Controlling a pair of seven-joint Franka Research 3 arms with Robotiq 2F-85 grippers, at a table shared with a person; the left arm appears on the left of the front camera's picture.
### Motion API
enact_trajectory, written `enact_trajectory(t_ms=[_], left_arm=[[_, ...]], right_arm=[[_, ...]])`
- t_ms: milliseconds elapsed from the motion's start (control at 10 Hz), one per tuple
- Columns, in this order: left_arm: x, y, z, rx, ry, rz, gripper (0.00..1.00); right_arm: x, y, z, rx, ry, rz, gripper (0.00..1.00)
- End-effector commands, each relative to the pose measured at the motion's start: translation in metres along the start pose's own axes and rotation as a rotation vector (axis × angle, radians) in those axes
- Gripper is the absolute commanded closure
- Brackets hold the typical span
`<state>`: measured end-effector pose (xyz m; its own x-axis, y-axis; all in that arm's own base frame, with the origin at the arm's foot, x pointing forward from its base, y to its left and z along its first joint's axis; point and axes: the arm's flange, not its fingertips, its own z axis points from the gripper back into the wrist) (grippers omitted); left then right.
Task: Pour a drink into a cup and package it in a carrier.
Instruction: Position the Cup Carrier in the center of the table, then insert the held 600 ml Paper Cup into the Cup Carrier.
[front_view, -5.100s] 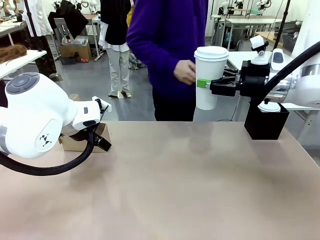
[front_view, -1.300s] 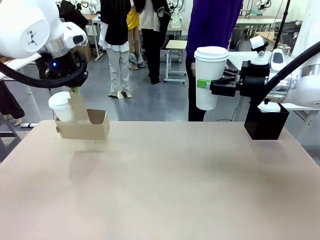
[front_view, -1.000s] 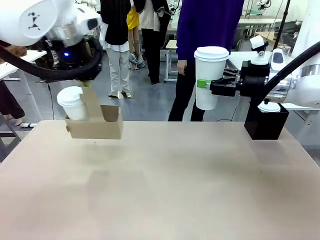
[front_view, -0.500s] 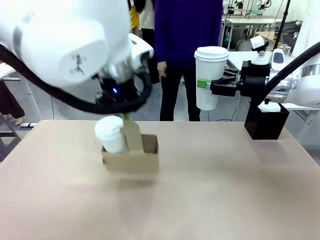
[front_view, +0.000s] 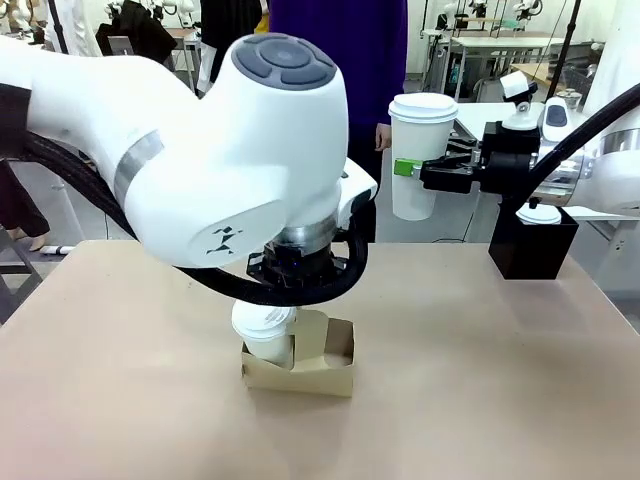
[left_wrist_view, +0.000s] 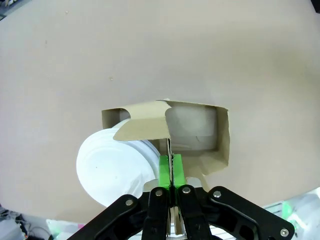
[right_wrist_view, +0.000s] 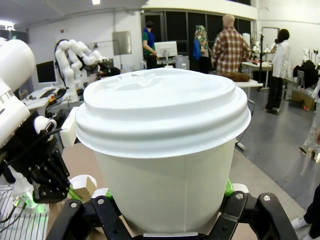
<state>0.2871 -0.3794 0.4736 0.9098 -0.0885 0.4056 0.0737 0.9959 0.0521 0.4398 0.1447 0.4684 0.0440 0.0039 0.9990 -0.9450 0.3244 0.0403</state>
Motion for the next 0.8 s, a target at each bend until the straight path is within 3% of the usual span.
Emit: enact_trajectory(t_ms=[0, 600, 700], left_arm=[[0.0, -0.006, -0.013, 0.041, 0.03, 0.032, 0.98], [0.0, 0.0, 0.0, 0.0, 0.0, 0.0, 0.98], [0.002, -0.003, 0.003, -0.007, 0.001, 0.003, 0.39]], right_arm=[[0.004, 0.0, -0.003, -0.003, 0.0, 0.007, 0.2], [0.004, 0.0, -0.003, -0.003, 0.0, 0.007, 0.2], [0.004, 0.0, -0.003, -0.003, 0.0, 0.007, 0.2]])
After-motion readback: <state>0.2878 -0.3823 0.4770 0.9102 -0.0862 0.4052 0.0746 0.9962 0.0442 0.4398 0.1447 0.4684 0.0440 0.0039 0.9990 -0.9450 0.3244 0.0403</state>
